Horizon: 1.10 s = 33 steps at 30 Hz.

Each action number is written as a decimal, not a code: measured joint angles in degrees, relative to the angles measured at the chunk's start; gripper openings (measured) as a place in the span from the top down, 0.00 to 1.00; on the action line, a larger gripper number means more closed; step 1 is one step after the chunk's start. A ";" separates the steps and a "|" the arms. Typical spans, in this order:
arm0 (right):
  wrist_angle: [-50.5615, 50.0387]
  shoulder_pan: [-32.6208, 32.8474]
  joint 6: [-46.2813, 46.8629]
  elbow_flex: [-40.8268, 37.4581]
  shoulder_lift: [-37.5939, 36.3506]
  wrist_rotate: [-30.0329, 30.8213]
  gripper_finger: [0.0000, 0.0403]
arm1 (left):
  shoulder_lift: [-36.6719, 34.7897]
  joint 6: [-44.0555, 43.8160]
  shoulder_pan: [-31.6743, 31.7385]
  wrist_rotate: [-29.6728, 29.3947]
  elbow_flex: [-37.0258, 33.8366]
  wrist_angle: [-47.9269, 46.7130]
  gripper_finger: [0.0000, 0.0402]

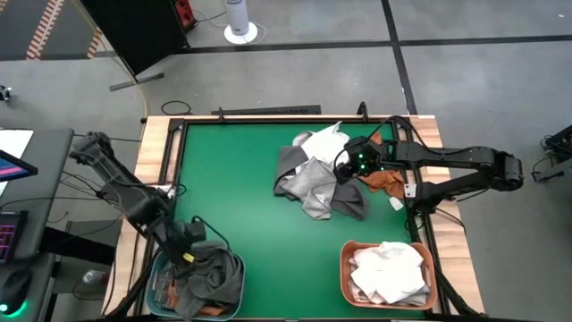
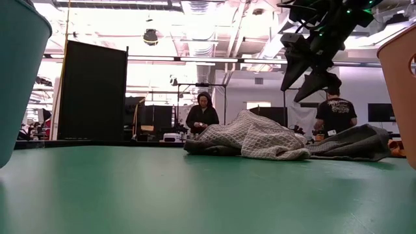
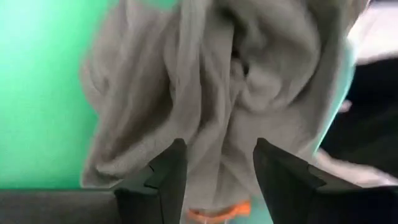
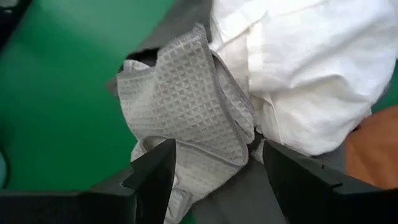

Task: Sort towels by color in basket
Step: Put the left gray towel into the green bin

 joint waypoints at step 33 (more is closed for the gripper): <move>4.75 8.88 1.49 0.00 0.01 -0.48 0.33 | -7.42 -4.62 19.02 15.98 -21.86 12.25 0.57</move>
